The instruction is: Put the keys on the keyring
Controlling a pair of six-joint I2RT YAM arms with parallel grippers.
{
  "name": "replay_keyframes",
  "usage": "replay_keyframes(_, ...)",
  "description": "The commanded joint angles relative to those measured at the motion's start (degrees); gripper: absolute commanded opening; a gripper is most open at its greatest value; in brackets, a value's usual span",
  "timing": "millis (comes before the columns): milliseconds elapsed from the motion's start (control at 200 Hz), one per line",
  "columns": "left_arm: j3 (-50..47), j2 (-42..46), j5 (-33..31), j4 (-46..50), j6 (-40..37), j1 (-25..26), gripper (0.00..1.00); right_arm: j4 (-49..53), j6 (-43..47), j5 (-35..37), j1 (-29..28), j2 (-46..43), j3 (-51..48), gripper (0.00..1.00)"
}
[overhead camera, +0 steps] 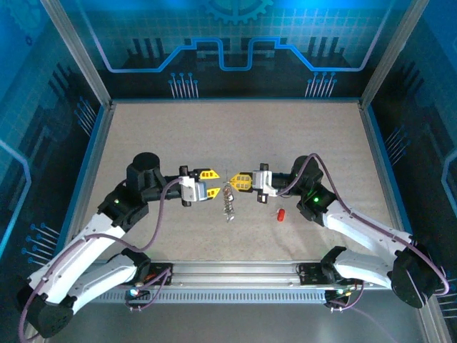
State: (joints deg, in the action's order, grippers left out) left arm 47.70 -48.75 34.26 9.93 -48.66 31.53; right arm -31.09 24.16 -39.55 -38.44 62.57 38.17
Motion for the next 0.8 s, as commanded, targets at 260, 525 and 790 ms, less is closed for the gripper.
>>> replay_keyframes(260,-0.7,-3.0,3.2,-5.7,2.8,0.9,0.33,-1.0,0.1,0.0,-0.6,-1.1,0.7,0.00)
replay_keyframes(525,-0.6,-4.2,4.8,-6.3,2.8,1.3,0.29,0.0,0.8,1.3,-1.4,-0.8,0.9,0.00)
replay_keyframes(790,0.2,-3.8,3.2,-3.8,0.9,1.4,0.01,1.1,2.0,2.1,-1.6,-0.8,1.0,0.00)
